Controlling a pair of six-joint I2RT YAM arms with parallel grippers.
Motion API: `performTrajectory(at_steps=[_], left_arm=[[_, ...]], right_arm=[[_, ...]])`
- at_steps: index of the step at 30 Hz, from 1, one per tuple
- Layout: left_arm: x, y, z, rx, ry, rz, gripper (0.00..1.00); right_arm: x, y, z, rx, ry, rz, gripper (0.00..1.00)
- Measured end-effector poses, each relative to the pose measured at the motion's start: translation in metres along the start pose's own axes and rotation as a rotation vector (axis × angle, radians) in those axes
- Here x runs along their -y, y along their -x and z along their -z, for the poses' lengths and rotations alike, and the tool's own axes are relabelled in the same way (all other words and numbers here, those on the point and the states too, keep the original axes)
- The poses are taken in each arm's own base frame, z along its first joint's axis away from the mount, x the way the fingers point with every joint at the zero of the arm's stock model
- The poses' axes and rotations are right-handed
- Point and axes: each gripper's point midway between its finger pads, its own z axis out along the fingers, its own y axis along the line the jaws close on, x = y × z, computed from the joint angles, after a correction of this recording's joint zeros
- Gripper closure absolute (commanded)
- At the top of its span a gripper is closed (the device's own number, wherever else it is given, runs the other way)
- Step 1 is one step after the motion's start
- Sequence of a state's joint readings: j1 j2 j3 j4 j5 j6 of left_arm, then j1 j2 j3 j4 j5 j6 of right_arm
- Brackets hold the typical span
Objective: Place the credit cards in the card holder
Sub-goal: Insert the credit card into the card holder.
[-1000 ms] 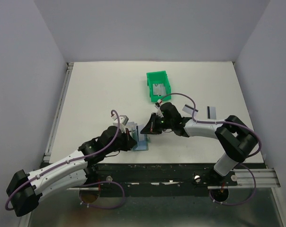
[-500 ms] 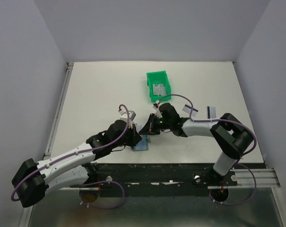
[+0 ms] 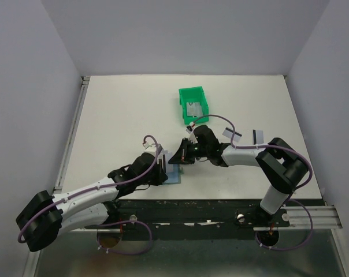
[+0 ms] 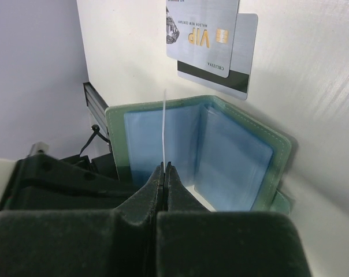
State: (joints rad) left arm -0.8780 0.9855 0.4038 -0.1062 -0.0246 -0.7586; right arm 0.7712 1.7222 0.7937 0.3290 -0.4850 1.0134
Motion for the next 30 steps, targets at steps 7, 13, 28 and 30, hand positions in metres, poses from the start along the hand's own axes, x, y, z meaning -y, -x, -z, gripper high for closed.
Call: performTrajectory(at_steps=[7,13,28,30], left_arm=[[-0.025,-0.026,0.004,-0.035,0.058,0.056,1.0],[-0.039,-0.031,0.008,-0.021,0.11,0.106,1.0],[-0.06,-0.024,0.02,0.07,0.207,0.211,1.0],[-0.059,-0.02,0.021,0.087,0.2,0.21,0.98]], right_arm=[[0.0,0.0,0.0,0.0,0.0,0.0,1.0],[0.002,-0.001,0.0,-0.002,-0.005,0.007,0.99],[0.026,-0.013,-0.001,-0.03,-0.105,0.015,0.99],[0.034,-0.018,-0.003,-0.039,-0.143,0.012,1.0]])
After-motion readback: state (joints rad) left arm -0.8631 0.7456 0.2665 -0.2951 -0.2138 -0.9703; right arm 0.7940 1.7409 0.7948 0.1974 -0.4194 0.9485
